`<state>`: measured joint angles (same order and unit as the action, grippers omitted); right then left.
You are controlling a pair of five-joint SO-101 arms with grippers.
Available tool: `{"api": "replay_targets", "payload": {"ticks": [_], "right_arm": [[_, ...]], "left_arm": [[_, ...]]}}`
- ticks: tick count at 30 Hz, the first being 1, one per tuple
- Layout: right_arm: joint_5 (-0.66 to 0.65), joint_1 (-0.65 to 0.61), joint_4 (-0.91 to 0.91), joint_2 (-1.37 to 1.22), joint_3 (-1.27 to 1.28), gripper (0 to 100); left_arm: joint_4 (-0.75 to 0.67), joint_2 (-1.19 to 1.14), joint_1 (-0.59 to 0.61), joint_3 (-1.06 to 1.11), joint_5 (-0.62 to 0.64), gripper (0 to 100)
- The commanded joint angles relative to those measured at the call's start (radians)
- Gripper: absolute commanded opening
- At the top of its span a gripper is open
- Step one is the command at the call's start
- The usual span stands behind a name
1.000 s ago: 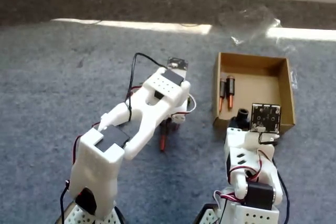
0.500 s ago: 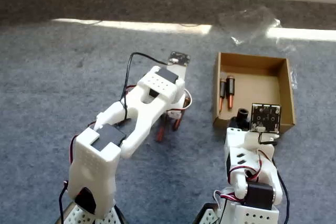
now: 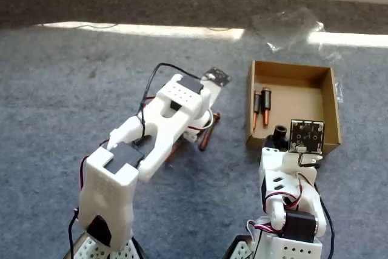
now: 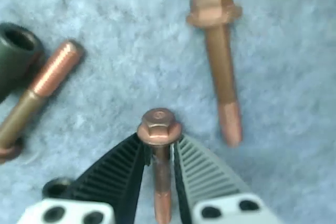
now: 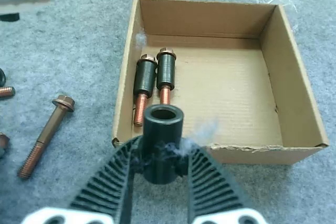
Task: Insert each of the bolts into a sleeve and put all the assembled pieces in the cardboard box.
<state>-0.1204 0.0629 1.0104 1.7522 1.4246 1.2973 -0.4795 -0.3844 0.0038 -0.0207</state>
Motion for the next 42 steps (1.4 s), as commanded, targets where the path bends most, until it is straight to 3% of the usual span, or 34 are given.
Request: {"api": "replay_targets", "payload": {"ticks": [1,8,14,19,23,28,32,38,42], "right_arm": [[0.000,0.005,-0.036,0.008,-0.013,0.5],[0.000,0.005,-0.036,0.008,-0.013,0.5],[0.000,0.004,-0.036,0.008,-0.013,0.5],[0.000,-0.068,-0.036,0.008,-0.013,0.5],[0.000,-0.087,-0.038,0.008,-0.013,0.5],[0.003,-0.096,-0.038,0.010,-0.021,0.5],[0.002,-0.200,-0.038,0.010,-0.021,0.5],[0.000,-0.374,-0.041,0.010,-0.022,0.5],[0.000,-0.398,-0.151,0.008,-0.015,0.5]], "left_arm": [[0.104,0.151,0.027,0.010,-0.095,0],[0.184,0.280,0.036,0.010,-0.189,0],[0.224,0.361,0.036,0.008,-0.193,0],[0.247,0.539,0.031,0.035,-0.203,0],[0.242,0.725,0.027,0.156,-0.301,0],[0.138,0.915,0.035,0.337,-0.325,0],[0.072,1.015,0.038,0.452,-0.327,0],[0.018,1.127,0.154,0.524,-0.327,0],[-0.008,1.184,0.199,0.579,-0.327,0]]}}
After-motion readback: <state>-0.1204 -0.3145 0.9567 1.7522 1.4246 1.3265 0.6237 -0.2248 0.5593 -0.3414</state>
